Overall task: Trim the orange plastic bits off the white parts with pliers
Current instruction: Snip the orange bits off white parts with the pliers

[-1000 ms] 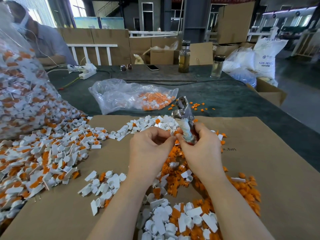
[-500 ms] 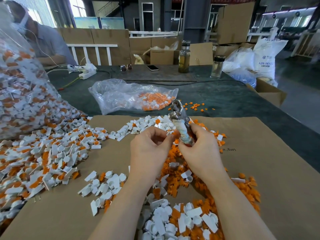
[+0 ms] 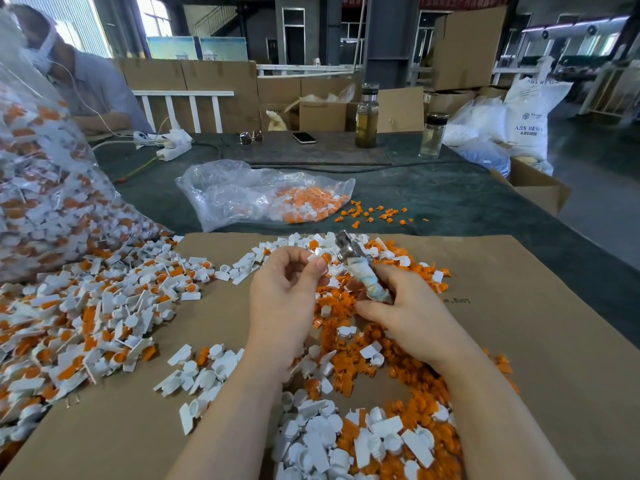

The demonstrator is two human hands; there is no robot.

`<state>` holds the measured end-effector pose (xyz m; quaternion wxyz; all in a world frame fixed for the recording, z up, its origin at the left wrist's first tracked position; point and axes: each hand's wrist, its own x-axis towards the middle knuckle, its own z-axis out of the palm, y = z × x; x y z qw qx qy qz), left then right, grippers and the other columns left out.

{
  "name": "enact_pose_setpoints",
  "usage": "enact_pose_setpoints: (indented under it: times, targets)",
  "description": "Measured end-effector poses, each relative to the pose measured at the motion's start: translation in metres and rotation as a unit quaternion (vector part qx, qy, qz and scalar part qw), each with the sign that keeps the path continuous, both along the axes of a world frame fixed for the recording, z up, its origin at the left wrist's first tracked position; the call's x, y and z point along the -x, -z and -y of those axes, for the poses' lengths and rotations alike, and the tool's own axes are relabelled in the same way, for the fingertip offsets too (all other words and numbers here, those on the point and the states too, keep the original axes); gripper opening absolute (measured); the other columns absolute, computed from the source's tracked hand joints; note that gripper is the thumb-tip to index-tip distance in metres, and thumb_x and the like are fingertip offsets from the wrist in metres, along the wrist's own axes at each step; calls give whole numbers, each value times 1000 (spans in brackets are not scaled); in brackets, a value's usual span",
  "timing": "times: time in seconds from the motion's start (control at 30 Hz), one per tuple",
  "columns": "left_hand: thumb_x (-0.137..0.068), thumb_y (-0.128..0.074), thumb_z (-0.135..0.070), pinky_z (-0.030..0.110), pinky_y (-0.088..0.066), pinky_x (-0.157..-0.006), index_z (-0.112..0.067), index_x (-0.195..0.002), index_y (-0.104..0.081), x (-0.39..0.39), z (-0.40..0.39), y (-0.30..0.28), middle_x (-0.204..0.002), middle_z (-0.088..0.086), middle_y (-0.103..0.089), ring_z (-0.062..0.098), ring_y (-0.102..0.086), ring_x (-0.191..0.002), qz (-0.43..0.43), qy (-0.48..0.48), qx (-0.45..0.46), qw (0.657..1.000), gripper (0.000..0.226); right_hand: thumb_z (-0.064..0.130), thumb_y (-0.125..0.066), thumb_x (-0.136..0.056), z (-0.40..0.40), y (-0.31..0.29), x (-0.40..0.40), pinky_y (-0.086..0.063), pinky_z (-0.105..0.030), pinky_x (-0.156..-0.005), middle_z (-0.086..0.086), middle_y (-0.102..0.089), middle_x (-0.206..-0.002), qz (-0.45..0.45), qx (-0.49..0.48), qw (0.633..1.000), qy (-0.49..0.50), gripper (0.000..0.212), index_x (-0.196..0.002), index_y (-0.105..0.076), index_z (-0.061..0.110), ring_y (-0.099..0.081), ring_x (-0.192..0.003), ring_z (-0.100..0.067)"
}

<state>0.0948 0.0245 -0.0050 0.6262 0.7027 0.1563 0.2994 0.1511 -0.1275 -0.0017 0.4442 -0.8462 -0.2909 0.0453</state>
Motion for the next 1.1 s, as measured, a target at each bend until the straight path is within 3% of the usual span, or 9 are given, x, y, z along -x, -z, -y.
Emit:
enact_pose_setpoints:
  times: [0.13,0.23,0.43,0.67,0.93,1.1]
  targets:
    - [-93,-67,-12,13,-50,-65,-17,-86,-65,1,0,-1,-73,-9,-71,6,-70,-74,17,14,14,1000,9,22,-68,-85,2,-2,0,-48,-26,-65,8,-62,-87,1,31,999,-33,17,-100,-61,23,-58,-76,-6]
    - [-94,-65,-9,10,-49,-64,-15,-86,-65,2,-1,-2,-70,-11,-70,4,-69,-71,31,33,16,999,10,21,-68,-85,2,-3,0,-42,-14,-58,11,-59,-81,-2,33,998,-53,16,-91,-57,31,-56,-72,1]
    - [-93,-64,-8,10,-50,-64,-10,-89,-65,2,-3,-2,-70,-9,-69,1,-67,-68,49,51,25,997,5,18,-65,-88,-1,-3,4,-40,-13,-56,33,-57,-71,-10,33,996,-81,26,-81,-51,39,-55,-67,5]
    - [-95,-61,-7,11,-51,-65,-13,-87,-64,4,-2,-4,-69,-12,-68,1,-66,-67,47,43,39,997,10,13,-58,-89,-7,-1,7,-47,-38,-59,5,-61,-74,18,28,997,-63,23,-82,-55,34,-57,-69,-18]
    - [-96,-60,-8,9,-49,-63,-9,-92,-65,5,-1,-5,-68,-15,-67,-4,-62,-64,45,25,27,998,7,12,-56,-89,-13,4,6,-45,-30,-51,4,-60,-71,27,49,998,-43,18,-83,-56,30,-57,-67,-11]
    - [-96,-61,-11,13,-51,-65,-11,-89,-65,3,-5,-3,-71,-12,-69,0,-66,-67,27,50,71,996,8,14,-56,-87,-12,8,5,-49,-38,-56,3,-61,-73,45,61,997,-26,12,-89,-59,25,-56,-67,-12]
